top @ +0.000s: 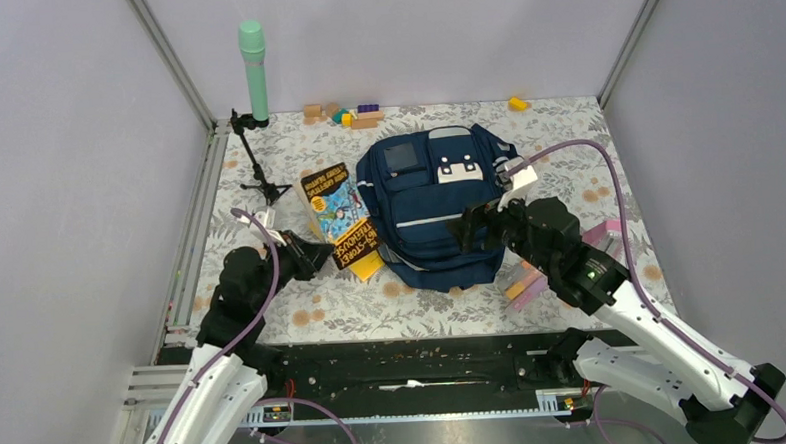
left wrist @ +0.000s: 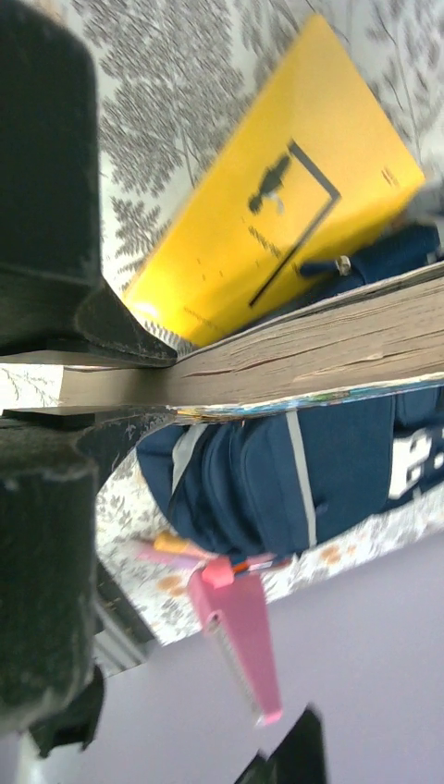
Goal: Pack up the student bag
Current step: Pick up the book from the center of the board.
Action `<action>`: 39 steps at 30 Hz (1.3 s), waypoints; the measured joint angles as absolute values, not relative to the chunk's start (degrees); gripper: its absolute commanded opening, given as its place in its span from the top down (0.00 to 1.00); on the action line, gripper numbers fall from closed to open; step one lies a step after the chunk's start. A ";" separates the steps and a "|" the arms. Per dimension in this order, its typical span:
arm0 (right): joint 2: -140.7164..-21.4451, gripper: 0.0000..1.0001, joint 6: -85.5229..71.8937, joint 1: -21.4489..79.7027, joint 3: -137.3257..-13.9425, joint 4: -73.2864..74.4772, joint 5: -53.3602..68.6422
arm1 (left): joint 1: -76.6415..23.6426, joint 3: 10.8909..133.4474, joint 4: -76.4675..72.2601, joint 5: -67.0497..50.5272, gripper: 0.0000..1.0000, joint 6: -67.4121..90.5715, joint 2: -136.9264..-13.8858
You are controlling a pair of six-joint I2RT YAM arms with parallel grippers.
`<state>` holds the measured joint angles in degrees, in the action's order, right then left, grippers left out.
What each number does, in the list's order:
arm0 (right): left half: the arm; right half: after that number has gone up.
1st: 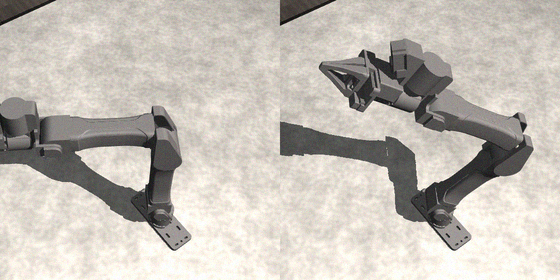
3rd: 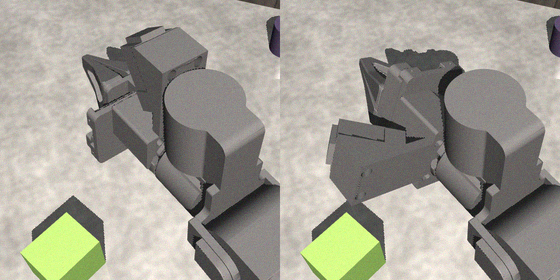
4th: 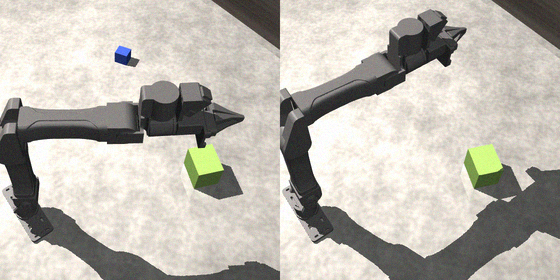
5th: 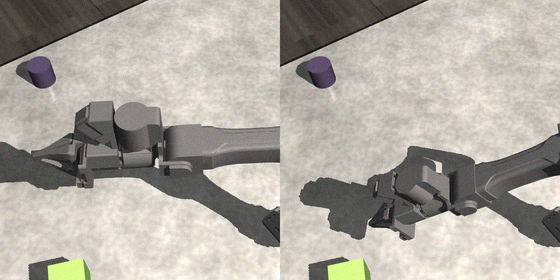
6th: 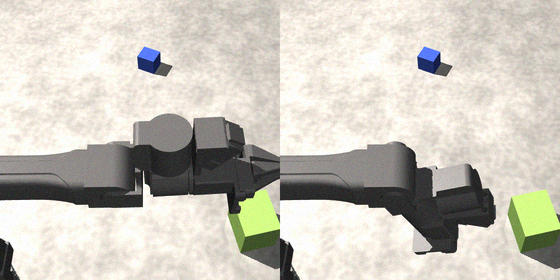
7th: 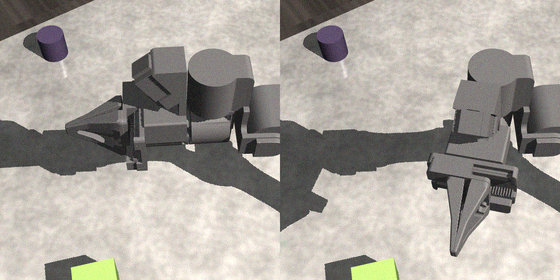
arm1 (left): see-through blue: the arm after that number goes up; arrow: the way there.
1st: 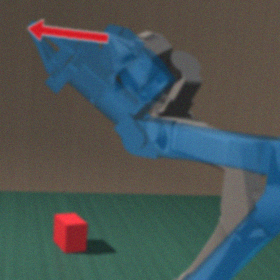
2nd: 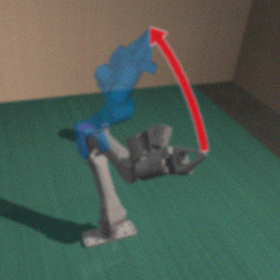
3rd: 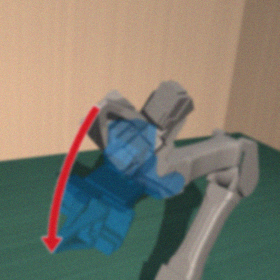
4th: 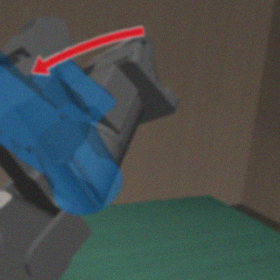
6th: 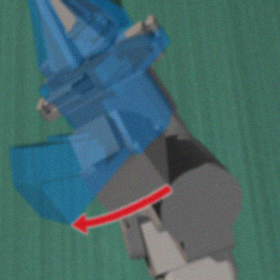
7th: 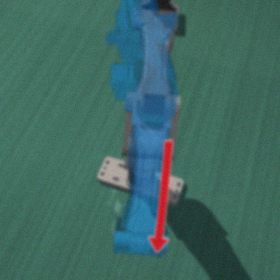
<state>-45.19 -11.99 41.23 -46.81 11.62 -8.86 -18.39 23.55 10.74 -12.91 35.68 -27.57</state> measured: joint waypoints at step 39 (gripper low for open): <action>-58.28 0.97 -38.00 41.60 -50.74 -16.86 34.17 | -20.01 32.77 -13.13 -52.01 1.00 38.09 -34.65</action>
<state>-58.28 -38.00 41.60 -50.74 -16.86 34.17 -20.01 32.77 -13.13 -52.01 38.09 -34.65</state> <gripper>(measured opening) 0.251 0.124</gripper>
